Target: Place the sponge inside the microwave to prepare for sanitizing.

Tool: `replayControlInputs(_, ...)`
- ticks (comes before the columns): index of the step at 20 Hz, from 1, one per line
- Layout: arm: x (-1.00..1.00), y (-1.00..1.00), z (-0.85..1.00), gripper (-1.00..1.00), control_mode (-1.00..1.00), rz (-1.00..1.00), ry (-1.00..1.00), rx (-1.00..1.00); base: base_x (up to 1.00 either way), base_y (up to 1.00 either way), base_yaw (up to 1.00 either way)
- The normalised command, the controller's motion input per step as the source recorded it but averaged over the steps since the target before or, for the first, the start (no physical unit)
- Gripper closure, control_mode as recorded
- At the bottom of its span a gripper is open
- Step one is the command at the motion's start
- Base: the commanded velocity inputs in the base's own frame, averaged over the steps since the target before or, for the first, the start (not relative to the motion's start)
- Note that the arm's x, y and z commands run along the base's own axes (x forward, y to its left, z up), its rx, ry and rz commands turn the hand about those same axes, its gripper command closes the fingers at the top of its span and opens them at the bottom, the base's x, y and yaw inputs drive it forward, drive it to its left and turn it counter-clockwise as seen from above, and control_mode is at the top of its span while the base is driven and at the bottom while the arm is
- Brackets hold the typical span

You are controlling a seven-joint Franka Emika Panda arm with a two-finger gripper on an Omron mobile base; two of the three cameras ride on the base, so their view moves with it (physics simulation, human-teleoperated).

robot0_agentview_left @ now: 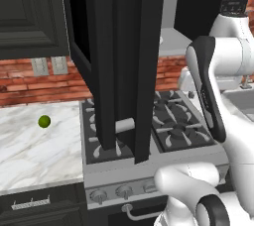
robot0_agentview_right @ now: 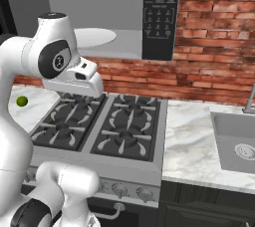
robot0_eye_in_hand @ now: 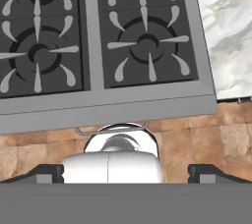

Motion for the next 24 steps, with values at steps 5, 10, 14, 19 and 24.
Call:
replayControlInputs(5, 0.00, 0.33, 0.00, -1.00, -1.00, -0.03, 0.00, 0.00, 0.00, 0.00, 0.00)
replayControlInputs(10, 0.03, 0.03, -0.14, -1.00, -1.00, 0.00, 0.00, 0.00, 0.00, 0.00, 0.00)
replayControlInputs(14, 0.00, 0.00, -0.01, -1.00, -1.00, 0.00, 0.00, 0.00, 0.00, 0.00, 0.00)
replayControlInputs(19, 0.00, 0.00, 0.00, -1.00, -1.00, 0.00, 0.00, 0.00, 0.00, 0.00, 0.00)
replayControlInputs(24, 0.00, 0.00, 0.00, -1.00, -1.00, 0.00, 0.00, 0.00, 0.00, 0.00, 0.00)
